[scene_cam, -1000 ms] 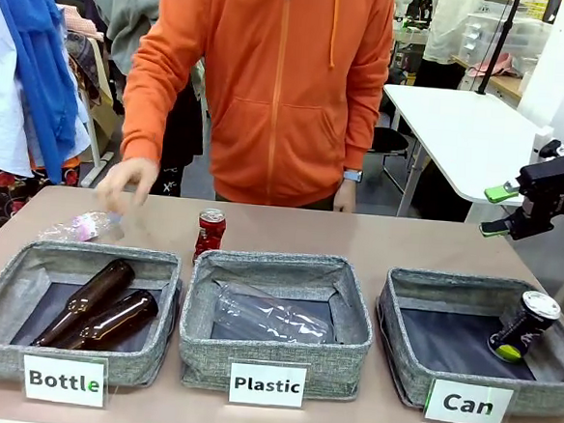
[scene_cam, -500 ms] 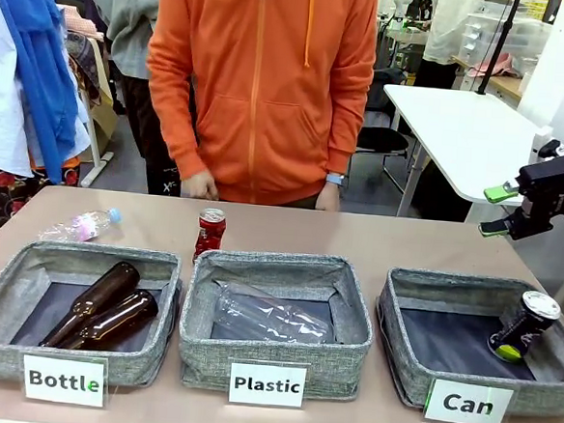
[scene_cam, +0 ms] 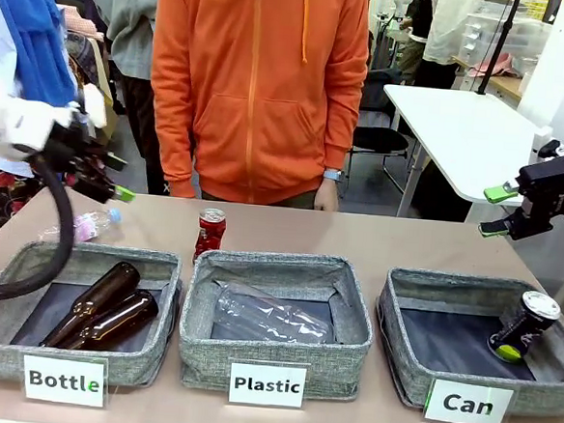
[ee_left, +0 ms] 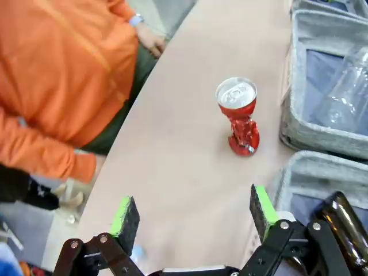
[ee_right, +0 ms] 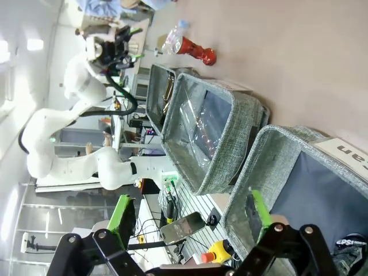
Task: Sort the can waste into the basket.
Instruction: Pick up the can waste from the table and place it in the right Fabric basket.
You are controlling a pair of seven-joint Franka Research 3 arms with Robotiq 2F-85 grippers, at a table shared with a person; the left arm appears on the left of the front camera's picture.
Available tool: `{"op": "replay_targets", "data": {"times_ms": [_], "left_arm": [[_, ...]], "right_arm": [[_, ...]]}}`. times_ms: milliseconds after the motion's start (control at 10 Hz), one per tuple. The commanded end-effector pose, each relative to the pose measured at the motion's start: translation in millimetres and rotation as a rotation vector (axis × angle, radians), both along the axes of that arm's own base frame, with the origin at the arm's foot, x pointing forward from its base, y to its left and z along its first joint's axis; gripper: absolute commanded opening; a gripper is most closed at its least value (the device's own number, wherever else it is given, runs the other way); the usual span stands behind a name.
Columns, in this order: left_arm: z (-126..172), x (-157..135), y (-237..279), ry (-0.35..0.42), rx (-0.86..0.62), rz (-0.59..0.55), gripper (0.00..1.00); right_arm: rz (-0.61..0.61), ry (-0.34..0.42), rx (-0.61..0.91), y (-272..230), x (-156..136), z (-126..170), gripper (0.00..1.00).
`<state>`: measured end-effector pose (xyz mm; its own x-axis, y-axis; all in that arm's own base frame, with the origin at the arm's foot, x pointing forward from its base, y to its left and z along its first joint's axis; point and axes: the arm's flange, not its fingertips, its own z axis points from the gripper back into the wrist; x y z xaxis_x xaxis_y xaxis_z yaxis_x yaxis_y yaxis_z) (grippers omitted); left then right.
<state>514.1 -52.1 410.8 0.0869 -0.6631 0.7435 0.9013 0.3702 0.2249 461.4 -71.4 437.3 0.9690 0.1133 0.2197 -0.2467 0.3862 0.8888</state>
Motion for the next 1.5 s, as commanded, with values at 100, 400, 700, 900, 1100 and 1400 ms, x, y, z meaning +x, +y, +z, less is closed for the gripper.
{"op": "replay_targets", "data": {"times_ms": [100, 400, 700, 900, 1100, 1400], "left_arm": [[-29, 42, -25, 0.001, -0.013, -0.107, 1.0], [-35, 41, -35, 0.033, -0.021, -0.106, 1.0], [-41, 39, -46, 0.13, -0.089, -0.287, 1.0], [-54, 38, -57, 0.145, -0.107, -0.33, 1.0], [-64, 37, -71, 0.183, -0.088, -0.334, 1.0], [-77, 45, -94, 0.208, -0.106, -0.346, 1.0]], "right_arm": [[0.007, -0.011, -0.003, -2, -1, 2, 1.0], [0.007, -0.011, -0.003, -2, -1, 2, 1.0], [0.007, -0.011, -0.003, -2, -1, 2, 1.0], [0.007, -0.011, -0.003, -2, -1, 2, 1.0], [0.007, -0.011, -0.003, -2, -1, 2, 1.0], [0.007, -0.011, -0.003, -2, -1, 2, 1.0]]}}
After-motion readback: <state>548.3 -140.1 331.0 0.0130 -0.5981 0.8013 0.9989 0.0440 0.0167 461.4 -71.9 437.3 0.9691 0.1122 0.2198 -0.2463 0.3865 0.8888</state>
